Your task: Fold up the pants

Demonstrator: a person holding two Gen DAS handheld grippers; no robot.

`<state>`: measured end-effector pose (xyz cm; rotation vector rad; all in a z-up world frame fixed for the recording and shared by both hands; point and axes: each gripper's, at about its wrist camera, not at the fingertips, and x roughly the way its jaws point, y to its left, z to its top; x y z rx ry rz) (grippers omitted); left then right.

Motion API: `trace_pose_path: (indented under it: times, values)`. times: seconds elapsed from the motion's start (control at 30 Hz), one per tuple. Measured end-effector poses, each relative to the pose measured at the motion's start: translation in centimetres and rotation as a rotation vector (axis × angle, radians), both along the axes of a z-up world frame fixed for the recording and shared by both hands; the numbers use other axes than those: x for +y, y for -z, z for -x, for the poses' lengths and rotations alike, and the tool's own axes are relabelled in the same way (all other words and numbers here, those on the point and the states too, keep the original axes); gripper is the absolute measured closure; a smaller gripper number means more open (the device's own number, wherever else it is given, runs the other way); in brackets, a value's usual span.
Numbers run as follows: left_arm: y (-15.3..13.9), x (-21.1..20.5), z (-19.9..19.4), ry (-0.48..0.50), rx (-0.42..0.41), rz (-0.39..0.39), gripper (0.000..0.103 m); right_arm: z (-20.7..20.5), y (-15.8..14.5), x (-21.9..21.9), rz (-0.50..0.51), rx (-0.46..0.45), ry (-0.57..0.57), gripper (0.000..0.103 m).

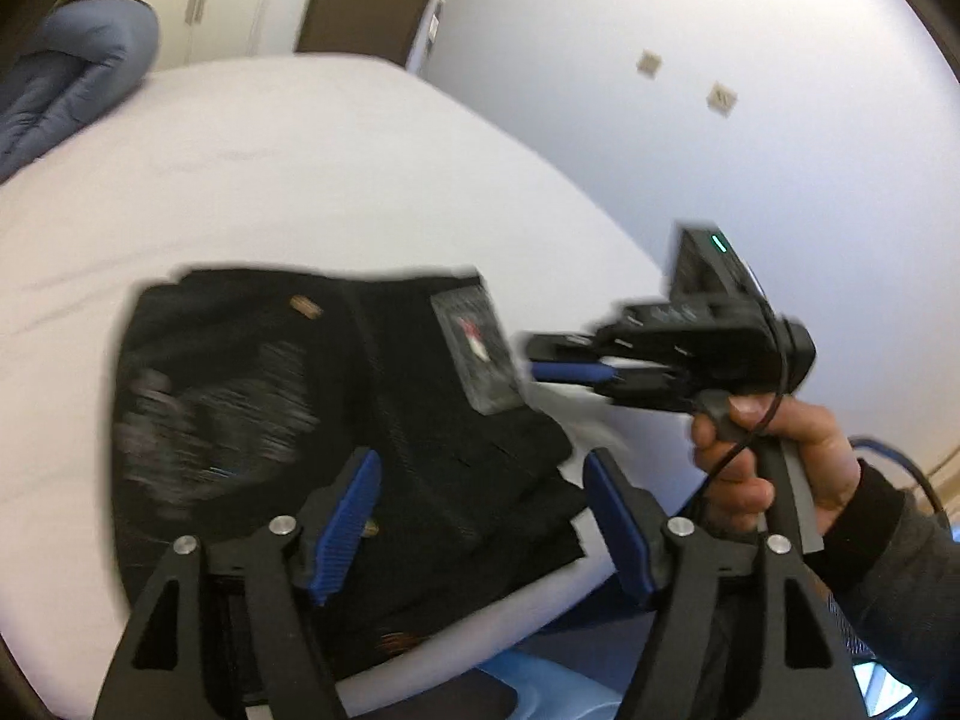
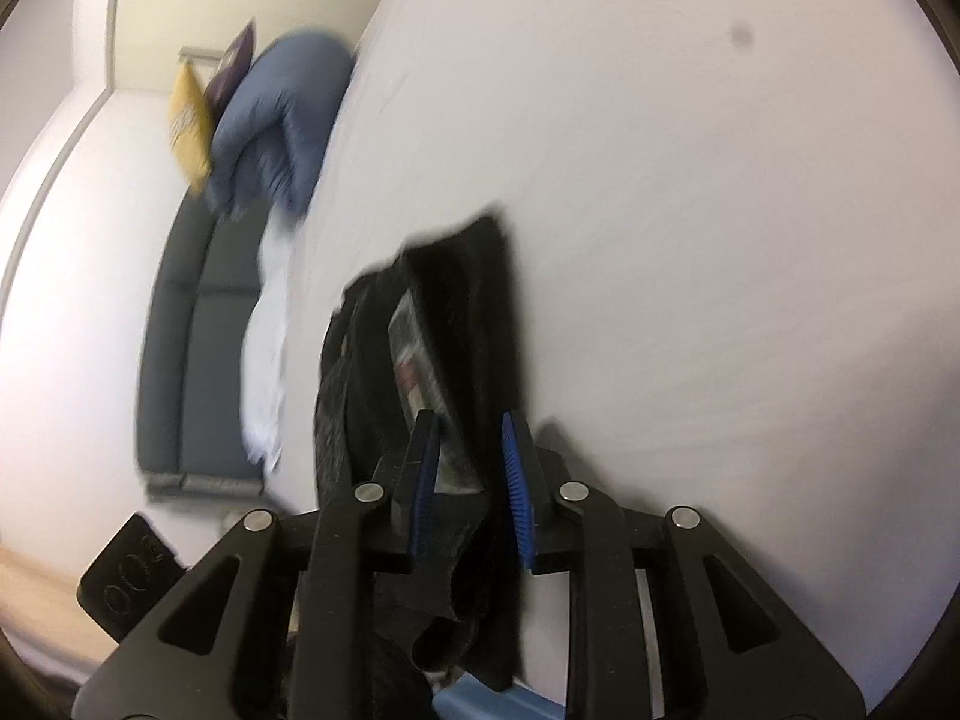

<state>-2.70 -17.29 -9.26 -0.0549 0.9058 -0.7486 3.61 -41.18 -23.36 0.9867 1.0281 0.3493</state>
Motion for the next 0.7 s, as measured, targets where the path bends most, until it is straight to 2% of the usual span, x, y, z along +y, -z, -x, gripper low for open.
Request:
trace_pose_path:
  times: [0.1, 0.2, 0.27, 0.33, 0.37, 0.4, 0.43, 0.5, 0.57, 0.63, 0.7]
  values:
    - [-0.7, 3.0, -1.8, -0.067, -0.014, 0.000, 0.027, 0.2, -2.7, 0.6, -0.066, -0.092, -0.030, 0.080]
    - [0.6, 4.6, -4.2, -0.113, 0.033, -0.001, 0.027, -0.4, -4.3, 4.6, -0.070, -0.138, -0.178, 0.080]
    - [2.1, 4.3, -5.1, -0.111, 0.067, -0.019, 0.027, -0.7, -3.7, 7.3, -0.035, -0.115, -0.261, 0.080]
    - [4.8, 4.2, -5.7, -0.121, 0.157, -0.053, 0.027, -0.5, -1.1, 9.0, 0.025, -0.028, -0.309, 0.080]
    - [6.4, 4.2, -6.0, -0.124, 0.196, -0.057, 0.028, -0.4, 0.9, 9.3, 0.078, 0.027, -0.317, 0.087]
    - [7.1, 4.5, -5.7, -0.127, 0.196, -0.040, 0.028, -0.1, 1.6, 9.2, 0.058, 0.019, -0.312, 0.087]
    - [6.9, 4.7, -5.3, -0.123, 0.172, -0.029, 0.028, 0.4, 2.1, 8.5, -0.003, -0.017, -0.276, 0.089]
    - [6.0, 4.9, -5.4, -0.113, 0.173, -0.024, 0.028, 1.1, 2.4, 7.2, -0.055, -0.018, -0.231, 0.089]
    - [4.3, 5.7, -6.3, -0.122, 0.132, 0.011, 0.028, 1.7, 2.4, 6.6, -0.057, -0.030, -0.223, 0.089]
    - [3.1, 5.9, -8.7, -0.136, 0.087, 0.006, 0.028, 1.9, 2.4, 6.5, -0.062, -0.031, -0.222, 0.089]
    - [3.0, 5.5, -12.0, -0.135, 0.110, 0.011, 0.028, 1.8, 2.4, 6.8, -0.056, -0.023, -0.215, 0.089]
